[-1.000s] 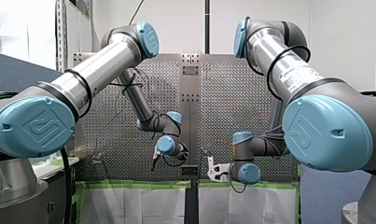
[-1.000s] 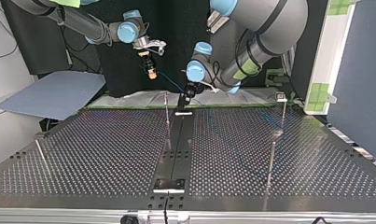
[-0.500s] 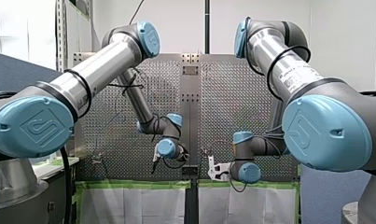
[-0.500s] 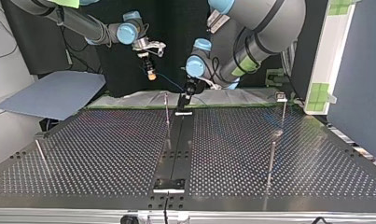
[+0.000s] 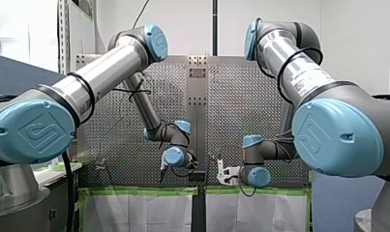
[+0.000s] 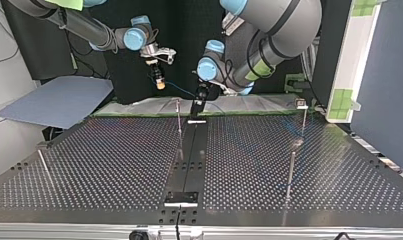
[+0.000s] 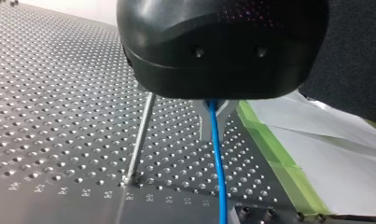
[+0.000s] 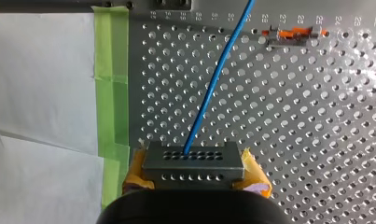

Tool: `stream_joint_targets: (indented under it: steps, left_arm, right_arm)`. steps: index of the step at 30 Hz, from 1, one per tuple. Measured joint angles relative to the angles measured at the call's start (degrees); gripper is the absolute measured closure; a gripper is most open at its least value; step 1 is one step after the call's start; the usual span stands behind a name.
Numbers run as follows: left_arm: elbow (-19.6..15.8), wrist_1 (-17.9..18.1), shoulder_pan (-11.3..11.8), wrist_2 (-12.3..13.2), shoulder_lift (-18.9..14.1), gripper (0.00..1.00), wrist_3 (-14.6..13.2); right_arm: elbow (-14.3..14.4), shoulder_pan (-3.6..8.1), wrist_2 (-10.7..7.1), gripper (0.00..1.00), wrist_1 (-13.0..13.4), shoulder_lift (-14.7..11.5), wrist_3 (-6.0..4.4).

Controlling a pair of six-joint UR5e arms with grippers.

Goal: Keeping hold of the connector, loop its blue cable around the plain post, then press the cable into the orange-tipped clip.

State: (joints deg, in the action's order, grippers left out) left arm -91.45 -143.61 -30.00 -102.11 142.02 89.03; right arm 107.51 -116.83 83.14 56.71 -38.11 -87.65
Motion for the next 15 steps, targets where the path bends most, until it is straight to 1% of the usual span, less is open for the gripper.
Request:
stream_joint_targets:
  steps: [8, 15]
  left_arm:
    - [1.30, -0.06, -0.64, -0.30, 0.54, 1.00, 0.82]
    - [1.84, 0.82, -1.00, -0.36, 0.56, 1.00, 1.79]
  right_arm:
    - [-0.83, 0.69, -0.05, 1.00, 0.24, 0.00, 0.00]
    - [-2.26, 1.61, -0.14, 1.00, 0.33, 0.06, 0.38]
